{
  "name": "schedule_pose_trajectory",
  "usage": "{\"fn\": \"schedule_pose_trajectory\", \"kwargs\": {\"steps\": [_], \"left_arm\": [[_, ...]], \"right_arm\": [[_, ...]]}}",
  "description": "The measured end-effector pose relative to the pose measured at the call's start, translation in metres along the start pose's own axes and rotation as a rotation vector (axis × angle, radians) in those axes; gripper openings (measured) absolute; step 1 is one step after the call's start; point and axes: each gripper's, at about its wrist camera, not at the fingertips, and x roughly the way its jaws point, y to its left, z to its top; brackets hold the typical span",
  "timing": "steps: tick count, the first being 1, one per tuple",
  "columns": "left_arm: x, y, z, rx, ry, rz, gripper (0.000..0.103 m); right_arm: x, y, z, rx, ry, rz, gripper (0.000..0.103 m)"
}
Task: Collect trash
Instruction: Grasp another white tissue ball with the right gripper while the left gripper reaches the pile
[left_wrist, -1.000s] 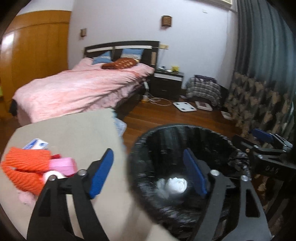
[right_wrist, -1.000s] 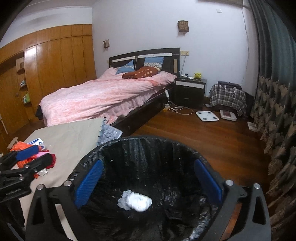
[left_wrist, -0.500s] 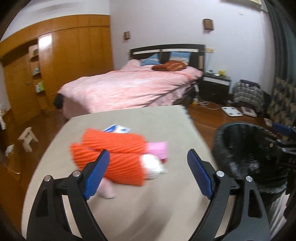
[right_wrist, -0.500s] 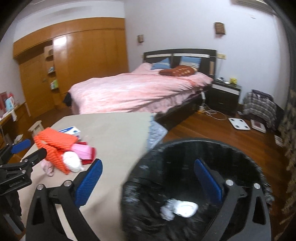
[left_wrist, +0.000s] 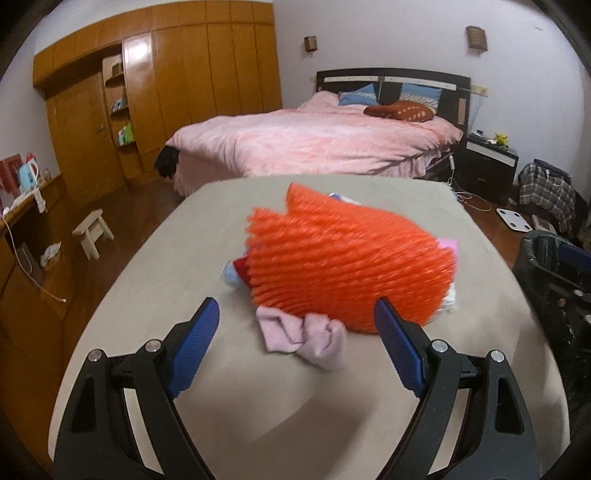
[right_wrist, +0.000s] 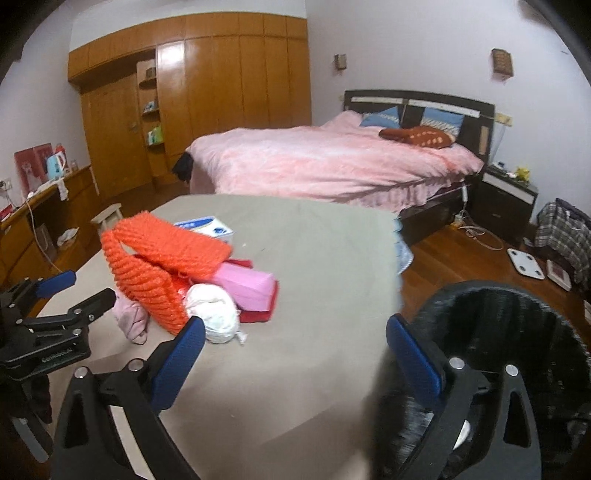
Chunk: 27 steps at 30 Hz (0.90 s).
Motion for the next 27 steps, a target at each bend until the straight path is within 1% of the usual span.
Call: {"fn": "schedule_pose_trajectory", "kwargs": {"steps": [4, 7, 12, 15, 18, 21, 23, 24, 25, 26, 27], "left_arm": [[0.009, 0.006, -0.002, -0.007, 0.012, 0.004, 0.083], [0.019, 0.008, -0.002, -0.010, 0.028, -0.002, 0.083], [0.033, 0.011, -0.009, -0.013, 0.059, -0.003, 0.082], [0.043, 0.011, -0.010, -0.021, 0.088, -0.011, 0.079], [0.047, 0.011, -0.011, -0.019, 0.095, -0.025, 0.075], [0.049, 0.006, -0.012, -0.003, 0.102, -0.042, 0.067], [0.050, 0.004, -0.012, -0.005, 0.106, -0.064, 0.058], [0.049, 0.003, -0.012, -0.006, 0.106, -0.071, 0.055], [0.049, 0.001, -0.013, -0.003, 0.103, -0.087, 0.048], [0.048, 0.000, -0.013, -0.002, 0.102, -0.107, 0.037], [0.047, -0.002, -0.013, -0.002, 0.100, -0.127, 0.033]], "right_arm": [[0.026, 0.007, 0.001, 0.007, 0.045, 0.017, 0.086], [0.042, 0.013, 0.002, 0.006, 0.075, 0.029, 0.082], [0.052, 0.026, 0.000, -0.004, 0.106, 0.087, 0.077], [0.058, 0.037, -0.003, -0.022, 0.124, 0.114, 0.076], [0.067, 0.043, -0.005, -0.029, 0.151, 0.133, 0.073], [0.073, 0.044, -0.005, -0.017, 0.174, 0.164, 0.064], [0.075, 0.047, -0.006, -0.019, 0.185, 0.195, 0.048], [0.075, 0.048, -0.006, -0.022, 0.190, 0.213, 0.043], [0.075, 0.050, -0.007, -0.026, 0.191, 0.218, 0.037], [0.073, 0.051, -0.008, -0.033, 0.190, 0.221, 0.034], [0.071, 0.052, -0.009, -0.040, 0.190, 0.223, 0.034]]}}
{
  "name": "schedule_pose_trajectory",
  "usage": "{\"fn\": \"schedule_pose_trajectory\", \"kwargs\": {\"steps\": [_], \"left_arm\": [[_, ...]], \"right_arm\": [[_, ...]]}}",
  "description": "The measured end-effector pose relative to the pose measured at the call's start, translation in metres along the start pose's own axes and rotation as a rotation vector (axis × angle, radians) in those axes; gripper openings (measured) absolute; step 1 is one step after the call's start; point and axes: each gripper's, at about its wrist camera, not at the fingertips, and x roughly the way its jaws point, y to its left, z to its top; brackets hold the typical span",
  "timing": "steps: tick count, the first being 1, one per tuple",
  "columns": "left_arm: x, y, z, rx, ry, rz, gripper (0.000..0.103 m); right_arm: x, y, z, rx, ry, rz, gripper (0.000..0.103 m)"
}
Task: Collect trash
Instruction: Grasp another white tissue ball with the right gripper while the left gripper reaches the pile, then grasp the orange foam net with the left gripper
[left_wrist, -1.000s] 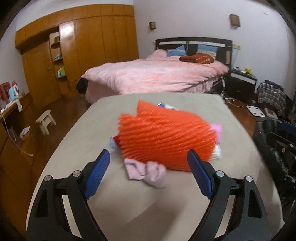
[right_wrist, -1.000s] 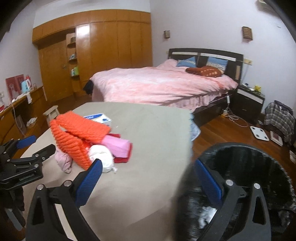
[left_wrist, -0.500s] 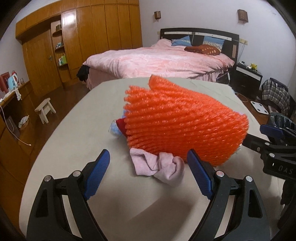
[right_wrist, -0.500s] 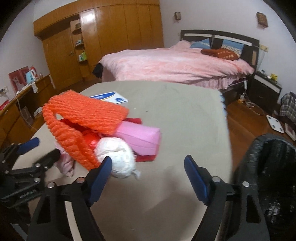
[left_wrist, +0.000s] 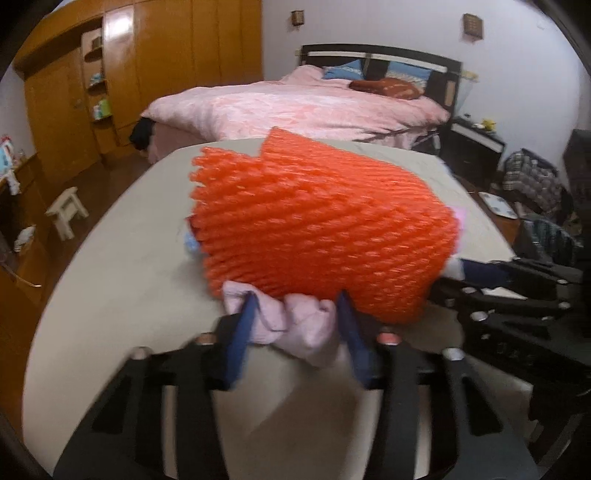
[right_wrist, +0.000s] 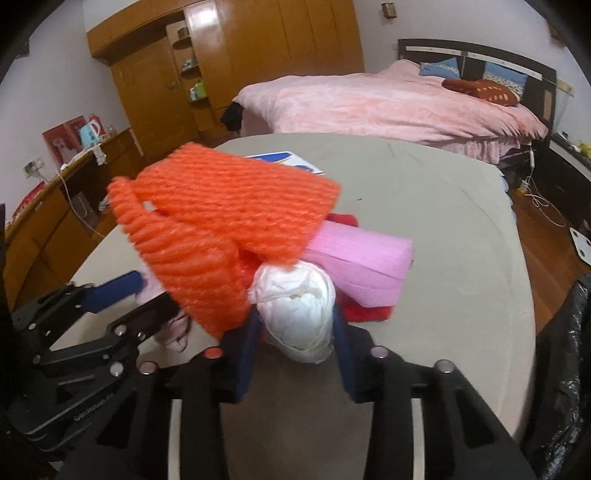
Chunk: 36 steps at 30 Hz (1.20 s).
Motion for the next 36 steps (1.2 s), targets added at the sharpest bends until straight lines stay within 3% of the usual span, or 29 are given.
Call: {"fn": "schedule_pose_trajectory", "kwargs": {"steps": [2, 9, 10, 13, 17, 20, 27, 30, 36], "left_arm": [[-0.001, -0.006, -0.001, 0.009, -0.003, -0.004, 0.026], [-0.010, -0.007, -0.003, -0.018, -0.006, -0.003, 0.025], [-0.014, -0.009, -0.004, -0.020, -0.011, -0.007, 0.027], [-0.025, -0.014, -0.005, -0.010, -0.027, -0.013, 0.046], [-0.040, -0.023, -0.002, 0.002, -0.051, -0.038, 0.064], [-0.048, -0.033, 0.003, 0.005, -0.076, -0.053, 0.074], [-0.034, -0.055, 0.009, 0.012, -0.074, -0.061, 0.077], [-0.027, -0.064, 0.012, 0.009, -0.078, -0.020, 0.082], [-0.013, -0.067, 0.019, -0.011, -0.078, 0.070, 0.082]], "right_arm": [[-0.003, 0.002, -0.002, -0.005, -0.002, -0.002, 0.031], [-0.030, -0.003, -0.005, 0.005, -0.029, -0.006, 0.031], [-0.034, -0.004, -0.006, 0.005, -0.034, -0.010, 0.031], [-0.043, -0.007, -0.005, 0.010, -0.048, -0.020, 0.031], [-0.053, -0.011, -0.007, -0.004, -0.060, -0.047, 0.031], [-0.059, -0.019, -0.009, 0.013, -0.067, -0.058, 0.031], [-0.067, -0.042, -0.009, 0.062, -0.083, -0.091, 0.031], [-0.067, -0.048, -0.008, 0.074, -0.089, -0.098, 0.031], [-0.064, -0.051, -0.013, 0.085, -0.081, -0.097, 0.031]]}}
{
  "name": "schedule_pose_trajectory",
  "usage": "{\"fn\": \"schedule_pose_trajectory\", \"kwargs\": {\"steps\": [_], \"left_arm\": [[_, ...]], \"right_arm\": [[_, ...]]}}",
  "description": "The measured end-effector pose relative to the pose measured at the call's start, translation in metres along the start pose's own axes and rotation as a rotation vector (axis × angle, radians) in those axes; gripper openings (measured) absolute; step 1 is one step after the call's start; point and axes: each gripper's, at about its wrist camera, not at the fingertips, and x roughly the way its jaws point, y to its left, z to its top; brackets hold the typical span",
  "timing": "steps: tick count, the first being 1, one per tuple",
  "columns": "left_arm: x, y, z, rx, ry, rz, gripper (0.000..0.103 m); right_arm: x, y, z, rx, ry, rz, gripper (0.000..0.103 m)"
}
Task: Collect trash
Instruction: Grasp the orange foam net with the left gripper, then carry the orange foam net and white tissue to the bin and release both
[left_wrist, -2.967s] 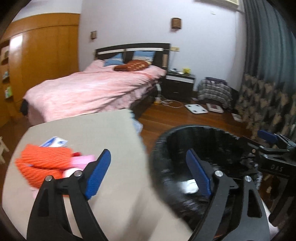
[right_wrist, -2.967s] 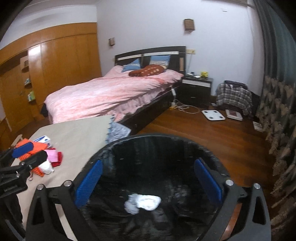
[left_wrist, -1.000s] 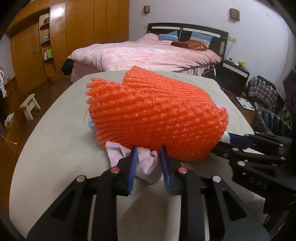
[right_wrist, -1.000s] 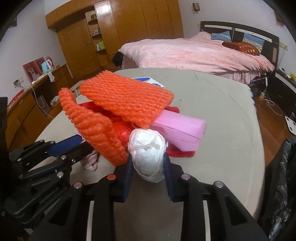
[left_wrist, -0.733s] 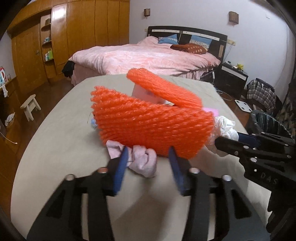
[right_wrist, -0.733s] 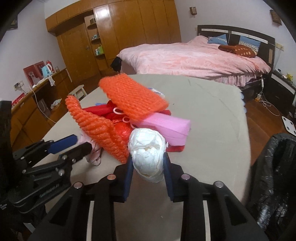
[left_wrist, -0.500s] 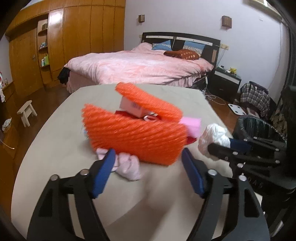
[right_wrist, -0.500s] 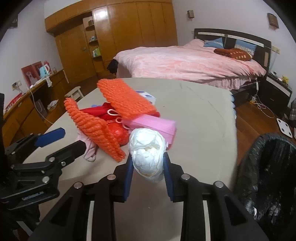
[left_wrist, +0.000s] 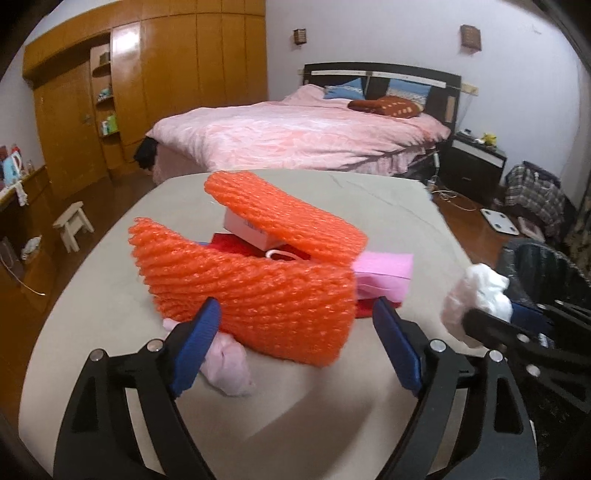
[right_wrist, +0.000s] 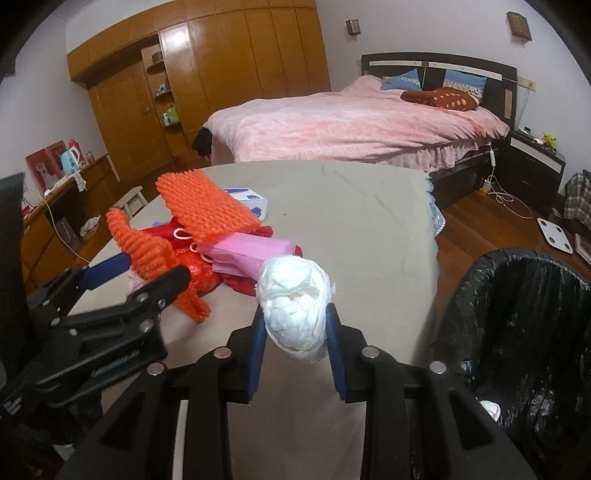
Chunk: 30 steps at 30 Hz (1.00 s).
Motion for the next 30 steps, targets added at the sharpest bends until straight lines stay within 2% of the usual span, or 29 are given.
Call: {"fn": "schedule_pose_trajectory", "kwargs": {"steps": [2, 4, 7, 14, 20, 30], "left_arm": [[-0.002, 0.006, 0.000, -0.014, -0.004, -0.006, 0.069], [-0.005, 0.011, 0.000, -0.013, -0.002, -0.010, 0.065], [-0.010, 0.020, -0.003, -0.022, 0.001, -0.020, 0.049], [-0.024, 0.031, -0.006, -0.049, -0.019, -0.053, 0.031], [-0.046, 0.029, -0.004, -0.044, -0.070, -0.091, 0.026], [-0.074, 0.009, 0.000, -0.015, -0.109, -0.144, 0.026]], "right_arm": [[0.000, 0.001, -0.001, -0.001, 0.001, 0.001, 0.031], [0.000, 0.001, -0.002, 0.001, 0.001, 0.004, 0.031], [0.000, 0.004, -0.001, -0.003, 0.002, 0.013, 0.031], [-0.010, 0.018, 0.001, -0.043, -0.018, 0.026, 0.031], [-0.023, 0.022, 0.004, -0.054, -0.043, 0.034, 0.031], [-0.053, 0.014, 0.005, -0.048, -0.088, 0.025, 0.031]]}}
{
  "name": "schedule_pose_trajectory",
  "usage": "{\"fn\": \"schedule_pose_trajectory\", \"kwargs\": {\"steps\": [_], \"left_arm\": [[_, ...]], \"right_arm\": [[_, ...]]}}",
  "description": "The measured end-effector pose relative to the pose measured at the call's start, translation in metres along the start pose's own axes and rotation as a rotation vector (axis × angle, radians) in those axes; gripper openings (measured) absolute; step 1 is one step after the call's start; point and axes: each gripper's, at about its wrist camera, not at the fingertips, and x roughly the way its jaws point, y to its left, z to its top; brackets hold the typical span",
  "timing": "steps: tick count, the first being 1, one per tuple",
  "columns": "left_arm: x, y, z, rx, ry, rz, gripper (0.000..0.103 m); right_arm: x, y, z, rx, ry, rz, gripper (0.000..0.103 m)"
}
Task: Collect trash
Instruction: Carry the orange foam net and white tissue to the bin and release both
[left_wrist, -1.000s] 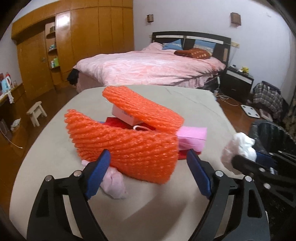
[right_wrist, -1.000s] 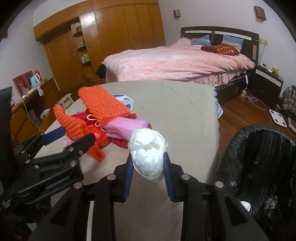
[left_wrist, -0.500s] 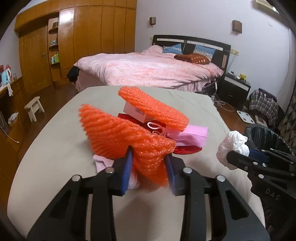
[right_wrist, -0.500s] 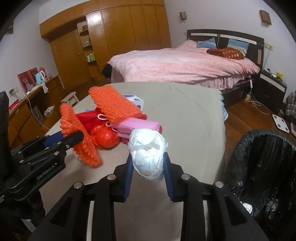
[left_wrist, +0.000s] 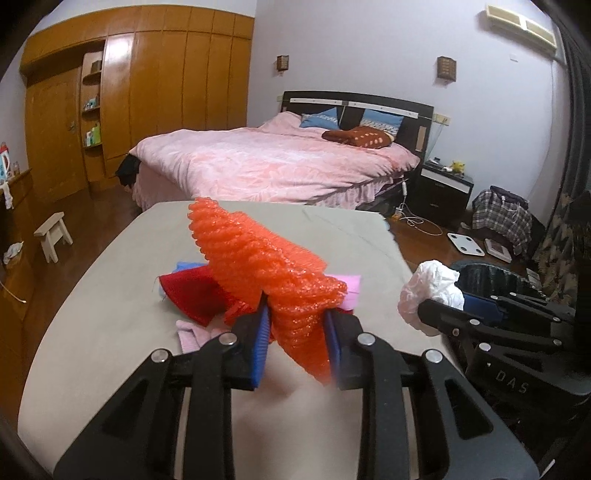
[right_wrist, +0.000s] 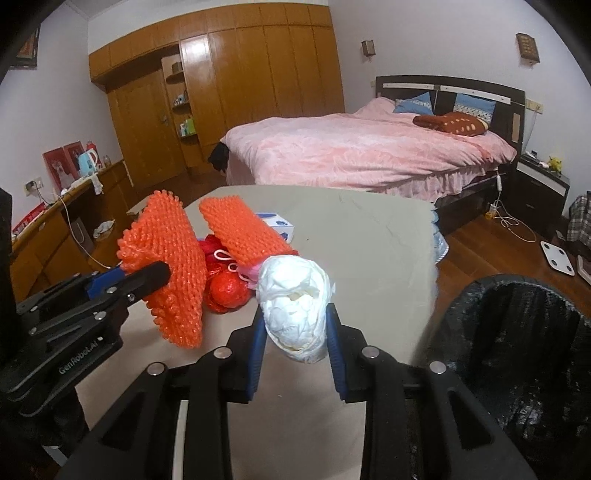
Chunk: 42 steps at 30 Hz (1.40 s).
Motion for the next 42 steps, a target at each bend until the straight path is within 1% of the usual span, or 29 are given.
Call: {"fn": "schedule_pose_trajectory", "kwargs": {"steps": [10, 18, 24, 34, 38, 42], "left_arm": [[-0.010, -0.031, 0.002, 0.048, -0.014, -0.053, 0.026], [-0.015, -0.067, 0.007, 0.096, -0.025, -0.126, 0.026], [-0.018, -0.098, 0.007, 0.141, -0.031, -0.190, 0.026], [-0.011, -0.155, 0.006, 0.224, -0.034, -0.314, 0.026], [-0.005, -0.181, 0.003, 0.258, -0.022, -0.368, 0.026], [0.005, -0.203, 0.000, 0.288, -0.007, -0.406, 0.026]], "right_arm": [[-0.036, -0.020, 0.002, 0.036, -0.056, -0.042, 0.031], [-0.066, -0.044, -0.001, 0.070, -0.096, -0.086, 0.031], [-0.084, -0.070, -0.010, 0.109, -0.113, -0.149, 0.031], [-0.118, -0.130, -0.027, 0.190, -0.123, -0.291, 0.032], [-0.129, -0.148, -0.038, 0.216, -0.120, -0.338, 0.032], [-0.137, -0.165, -0.045, 0.240, -0.116, -0.375, 0.032]]}}
